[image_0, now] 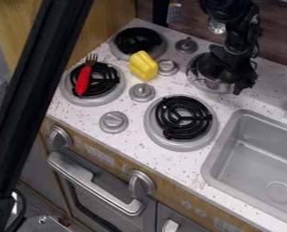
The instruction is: Carrying the pot from the back burner to the front burner
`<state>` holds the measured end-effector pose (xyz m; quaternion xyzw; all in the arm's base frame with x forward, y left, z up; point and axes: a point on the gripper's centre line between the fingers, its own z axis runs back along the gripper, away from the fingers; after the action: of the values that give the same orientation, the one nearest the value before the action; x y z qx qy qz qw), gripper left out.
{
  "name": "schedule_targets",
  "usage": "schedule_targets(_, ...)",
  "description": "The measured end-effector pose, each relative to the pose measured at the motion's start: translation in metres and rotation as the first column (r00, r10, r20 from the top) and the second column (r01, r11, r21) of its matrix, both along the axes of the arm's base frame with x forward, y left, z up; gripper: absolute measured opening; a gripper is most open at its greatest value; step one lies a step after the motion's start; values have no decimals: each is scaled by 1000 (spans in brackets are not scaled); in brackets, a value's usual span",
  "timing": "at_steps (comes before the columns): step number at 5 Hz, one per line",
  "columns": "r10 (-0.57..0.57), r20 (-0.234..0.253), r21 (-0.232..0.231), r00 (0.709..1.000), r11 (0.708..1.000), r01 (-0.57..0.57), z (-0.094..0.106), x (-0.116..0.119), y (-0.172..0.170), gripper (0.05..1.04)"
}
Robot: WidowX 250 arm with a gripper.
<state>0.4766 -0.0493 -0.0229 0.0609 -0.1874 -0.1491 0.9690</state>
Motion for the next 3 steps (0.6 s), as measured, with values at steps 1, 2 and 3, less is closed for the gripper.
schedule_targets(1,2,-52,6,999,1000,-2,-23,-8,1,662)
schedule_targets(2,1,-71,11,997,1000,0,-32,-12,2,368)
schedule_targets(3,0,-52,5,999,1000,0,-27,-6,0,181)
